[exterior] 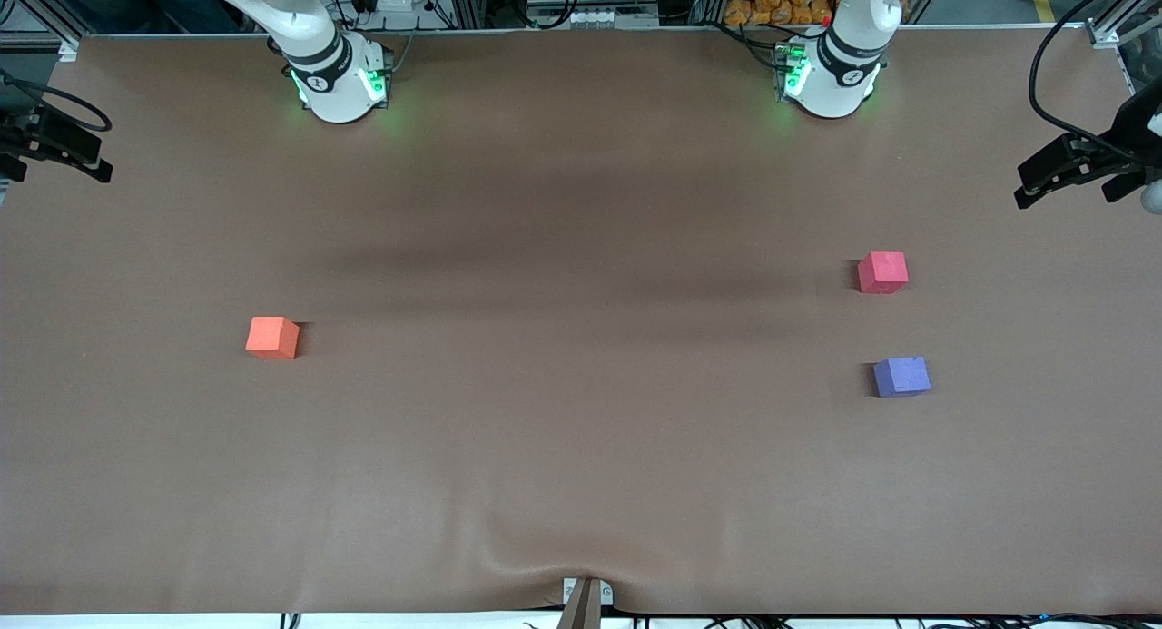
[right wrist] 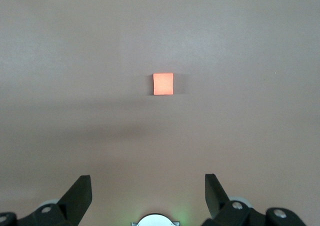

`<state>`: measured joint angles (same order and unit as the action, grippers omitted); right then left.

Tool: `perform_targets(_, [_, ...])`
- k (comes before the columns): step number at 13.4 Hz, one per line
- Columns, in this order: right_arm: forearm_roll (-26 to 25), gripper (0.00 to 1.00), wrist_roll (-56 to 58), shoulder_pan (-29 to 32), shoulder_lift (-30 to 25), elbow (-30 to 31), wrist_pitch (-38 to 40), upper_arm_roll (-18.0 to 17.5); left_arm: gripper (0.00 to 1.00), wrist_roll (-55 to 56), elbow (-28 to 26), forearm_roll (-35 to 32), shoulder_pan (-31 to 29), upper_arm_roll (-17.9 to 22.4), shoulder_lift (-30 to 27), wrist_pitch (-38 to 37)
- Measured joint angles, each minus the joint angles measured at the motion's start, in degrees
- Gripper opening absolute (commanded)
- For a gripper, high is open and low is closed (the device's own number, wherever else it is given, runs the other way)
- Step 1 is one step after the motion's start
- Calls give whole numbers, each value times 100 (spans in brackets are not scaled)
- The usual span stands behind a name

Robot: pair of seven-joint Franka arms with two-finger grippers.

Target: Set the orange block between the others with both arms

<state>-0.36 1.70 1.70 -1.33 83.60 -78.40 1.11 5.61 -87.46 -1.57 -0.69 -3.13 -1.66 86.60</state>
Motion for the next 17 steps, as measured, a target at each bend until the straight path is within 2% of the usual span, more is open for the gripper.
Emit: perform_targets(17, [0,100,0,0,135,30,-58,-1,100,-5,43,86,0,2,18,-118])
